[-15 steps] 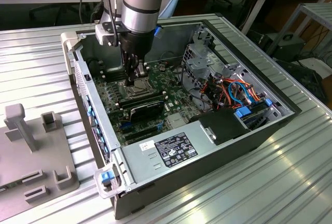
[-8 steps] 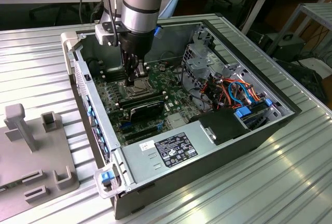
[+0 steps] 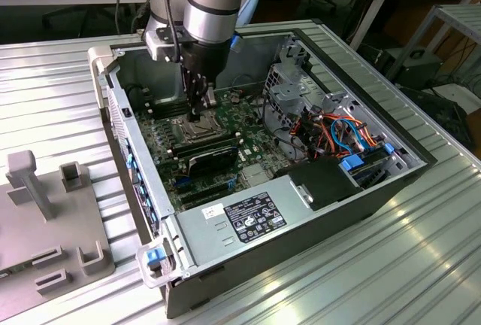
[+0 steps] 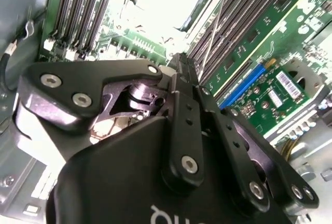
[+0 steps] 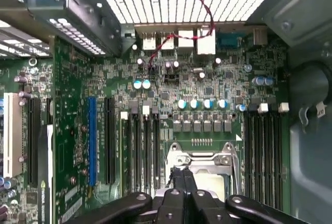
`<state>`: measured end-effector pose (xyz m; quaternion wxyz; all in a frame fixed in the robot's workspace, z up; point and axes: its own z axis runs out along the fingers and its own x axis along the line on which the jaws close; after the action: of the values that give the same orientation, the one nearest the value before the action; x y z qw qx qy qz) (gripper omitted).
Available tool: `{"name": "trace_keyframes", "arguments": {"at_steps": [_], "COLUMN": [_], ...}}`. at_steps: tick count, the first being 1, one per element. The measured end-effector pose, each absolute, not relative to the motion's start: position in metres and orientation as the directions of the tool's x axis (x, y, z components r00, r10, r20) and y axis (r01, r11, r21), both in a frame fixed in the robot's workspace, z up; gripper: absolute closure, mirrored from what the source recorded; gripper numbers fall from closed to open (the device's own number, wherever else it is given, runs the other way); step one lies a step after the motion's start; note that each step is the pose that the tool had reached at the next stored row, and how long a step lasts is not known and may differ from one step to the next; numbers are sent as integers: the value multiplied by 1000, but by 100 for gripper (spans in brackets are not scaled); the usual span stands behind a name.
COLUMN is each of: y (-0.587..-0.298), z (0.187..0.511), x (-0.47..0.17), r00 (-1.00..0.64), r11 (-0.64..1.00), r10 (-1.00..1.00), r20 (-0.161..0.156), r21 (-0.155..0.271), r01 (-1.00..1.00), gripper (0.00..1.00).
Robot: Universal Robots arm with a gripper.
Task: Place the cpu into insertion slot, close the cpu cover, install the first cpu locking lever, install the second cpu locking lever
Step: 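Install the second cpu locking lever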
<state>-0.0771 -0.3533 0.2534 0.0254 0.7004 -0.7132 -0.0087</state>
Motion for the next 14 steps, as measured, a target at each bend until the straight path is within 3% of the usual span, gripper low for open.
{"name": "trace_keyframes", "arguments": {"at_steps": [14], "y": [-362], "z": [246], "x": [-61], "r00": [-17], "r11": [19], "r10": [-1000], "r20": [25], "r21": [66], "r01": [-998], "gripper": [89]}}
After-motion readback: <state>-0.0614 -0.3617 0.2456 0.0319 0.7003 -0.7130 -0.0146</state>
